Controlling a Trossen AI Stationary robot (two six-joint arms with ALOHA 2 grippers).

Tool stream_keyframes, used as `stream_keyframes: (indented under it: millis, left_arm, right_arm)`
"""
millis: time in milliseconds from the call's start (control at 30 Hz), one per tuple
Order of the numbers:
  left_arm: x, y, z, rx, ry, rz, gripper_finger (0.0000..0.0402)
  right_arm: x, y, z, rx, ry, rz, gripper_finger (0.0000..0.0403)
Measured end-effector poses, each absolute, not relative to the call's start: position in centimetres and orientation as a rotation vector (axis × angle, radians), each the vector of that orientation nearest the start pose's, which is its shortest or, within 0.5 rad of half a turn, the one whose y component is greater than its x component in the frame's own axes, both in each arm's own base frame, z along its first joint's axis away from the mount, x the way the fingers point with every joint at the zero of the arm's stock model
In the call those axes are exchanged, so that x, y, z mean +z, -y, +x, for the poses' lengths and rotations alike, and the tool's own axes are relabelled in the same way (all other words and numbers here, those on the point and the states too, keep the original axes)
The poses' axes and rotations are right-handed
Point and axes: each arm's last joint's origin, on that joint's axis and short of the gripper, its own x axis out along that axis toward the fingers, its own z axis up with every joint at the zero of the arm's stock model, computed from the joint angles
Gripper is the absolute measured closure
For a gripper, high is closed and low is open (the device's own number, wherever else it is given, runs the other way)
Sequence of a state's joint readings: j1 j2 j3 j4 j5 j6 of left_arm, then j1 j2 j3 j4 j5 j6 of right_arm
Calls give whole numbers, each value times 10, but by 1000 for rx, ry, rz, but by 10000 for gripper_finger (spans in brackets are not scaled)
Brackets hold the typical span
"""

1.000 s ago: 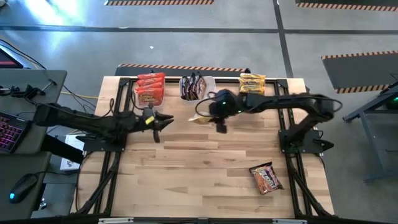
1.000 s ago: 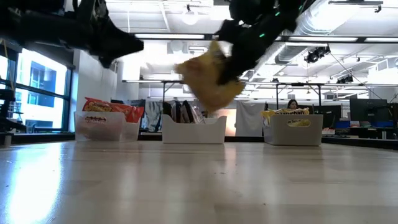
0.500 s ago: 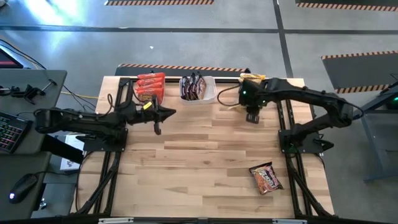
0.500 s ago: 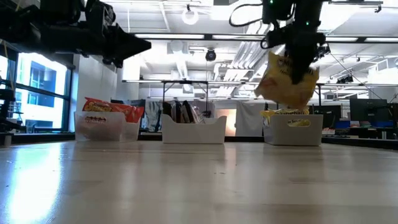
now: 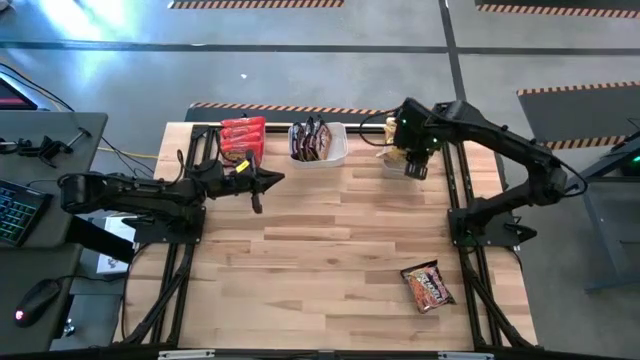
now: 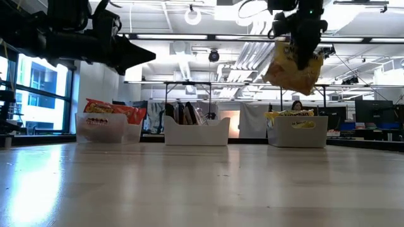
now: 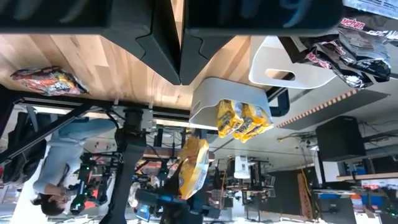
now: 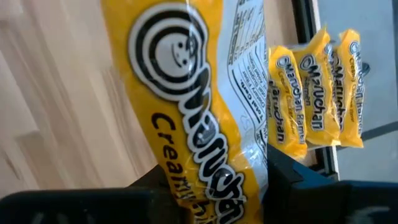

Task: Sort Maruchan noodles
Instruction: Put the yellow noodle pack into the gray bin

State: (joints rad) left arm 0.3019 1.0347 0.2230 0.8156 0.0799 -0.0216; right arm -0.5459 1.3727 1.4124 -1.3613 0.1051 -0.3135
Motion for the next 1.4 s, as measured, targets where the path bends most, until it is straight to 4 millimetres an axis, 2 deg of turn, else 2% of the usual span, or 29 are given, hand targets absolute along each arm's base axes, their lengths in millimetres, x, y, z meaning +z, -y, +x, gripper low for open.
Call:
stream_keyframes:
  millis: [467,833,1133,1400]
  left_arm:
    - [194,-55,186,221,1,-22,401]
    - [193,-55,186,221,0,-22,401]
    - [193,-55,186,221,-1,-22,401]
    - [193,-55,186,221,-5,-23,401]
  right_arm:
    - [292,176,213,-298,-1619,19,295]
    - [255,210,219,-245,-1711,57,295]
    - [230,220,228,-189,-1764,90,295]
    - [228,220,227,-201,-1788,93,295]
